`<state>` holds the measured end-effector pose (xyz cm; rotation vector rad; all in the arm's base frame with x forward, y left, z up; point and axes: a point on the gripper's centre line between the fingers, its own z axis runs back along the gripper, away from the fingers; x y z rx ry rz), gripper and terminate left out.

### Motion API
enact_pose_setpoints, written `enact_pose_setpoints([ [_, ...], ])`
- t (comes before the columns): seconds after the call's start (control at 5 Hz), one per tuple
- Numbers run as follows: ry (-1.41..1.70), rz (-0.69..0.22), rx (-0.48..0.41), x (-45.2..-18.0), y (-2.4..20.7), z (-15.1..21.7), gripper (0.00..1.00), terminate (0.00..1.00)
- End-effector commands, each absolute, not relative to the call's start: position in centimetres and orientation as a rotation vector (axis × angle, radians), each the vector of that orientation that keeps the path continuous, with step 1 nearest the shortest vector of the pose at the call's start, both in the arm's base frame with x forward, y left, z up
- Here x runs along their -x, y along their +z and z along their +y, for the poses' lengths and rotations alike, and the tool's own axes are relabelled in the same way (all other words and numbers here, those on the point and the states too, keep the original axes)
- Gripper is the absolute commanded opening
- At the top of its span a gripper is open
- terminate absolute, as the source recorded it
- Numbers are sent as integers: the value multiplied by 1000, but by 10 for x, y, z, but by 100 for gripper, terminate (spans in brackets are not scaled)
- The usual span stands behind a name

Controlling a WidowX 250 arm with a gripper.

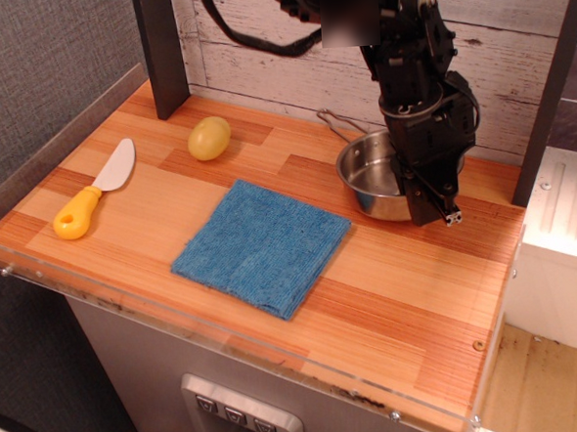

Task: PICK UP THE VESSEL AND PUT ON THE BLUE TOWEL

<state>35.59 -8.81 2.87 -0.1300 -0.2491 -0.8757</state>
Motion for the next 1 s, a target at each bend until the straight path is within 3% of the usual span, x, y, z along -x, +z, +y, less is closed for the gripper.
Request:
enact_pose_setpoints([
  [0.0,-897,-367,97,-355,81,-81,0,0],
  [0.2,-810,-369,111,-343,114,-64,0,0],
  [0.4,-648,-328,110,-323,128,-40,0,0],
  [0.8,-394,-207,68,-279,110,-28,0,0],
])
